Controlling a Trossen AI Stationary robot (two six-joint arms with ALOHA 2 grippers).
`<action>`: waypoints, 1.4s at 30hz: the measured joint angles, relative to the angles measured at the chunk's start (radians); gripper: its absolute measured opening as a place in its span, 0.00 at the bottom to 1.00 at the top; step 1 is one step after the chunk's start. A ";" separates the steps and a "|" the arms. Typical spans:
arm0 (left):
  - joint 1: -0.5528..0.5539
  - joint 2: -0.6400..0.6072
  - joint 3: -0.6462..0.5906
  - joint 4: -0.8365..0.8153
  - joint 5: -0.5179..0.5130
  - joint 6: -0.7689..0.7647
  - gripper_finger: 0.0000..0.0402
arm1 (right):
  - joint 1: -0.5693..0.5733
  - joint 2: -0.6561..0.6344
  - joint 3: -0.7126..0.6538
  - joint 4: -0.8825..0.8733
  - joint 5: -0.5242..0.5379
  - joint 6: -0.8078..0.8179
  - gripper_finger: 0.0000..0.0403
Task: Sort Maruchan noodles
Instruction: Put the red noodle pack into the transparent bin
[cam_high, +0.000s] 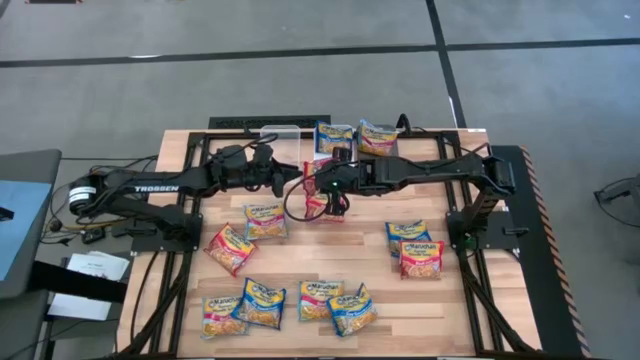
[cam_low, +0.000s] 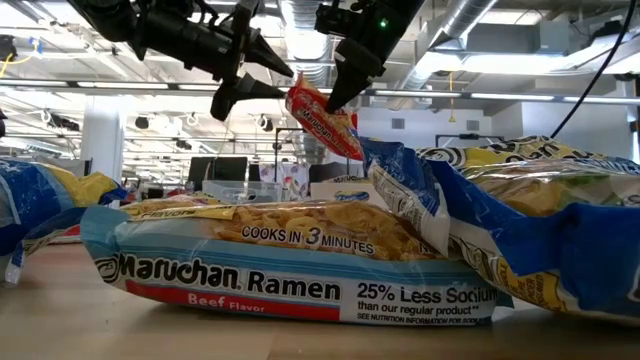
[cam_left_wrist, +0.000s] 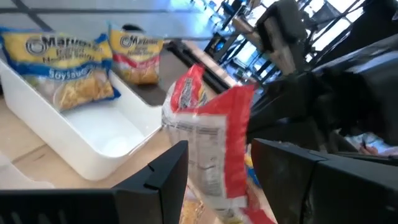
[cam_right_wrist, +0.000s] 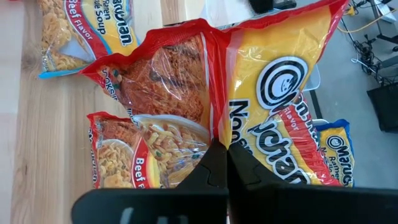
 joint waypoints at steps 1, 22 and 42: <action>0.000 0.009 0.000 -0.002 -0.001 -0.003 0.41 | 0.001 0.000 0.000 0.000 0.000 0.000 0.01; 0.004 0.193 0.070 0.133 0.151 -0.044 0.41 | 0.008 0.000 -0.002 -0.082 -0.006 0.000 0.01; 0.003 0.192 0.071 0.056 0.204 -0.060 0.41 | 0.048 0.001 -0.002 -0.002 0.003 -0.053 0.01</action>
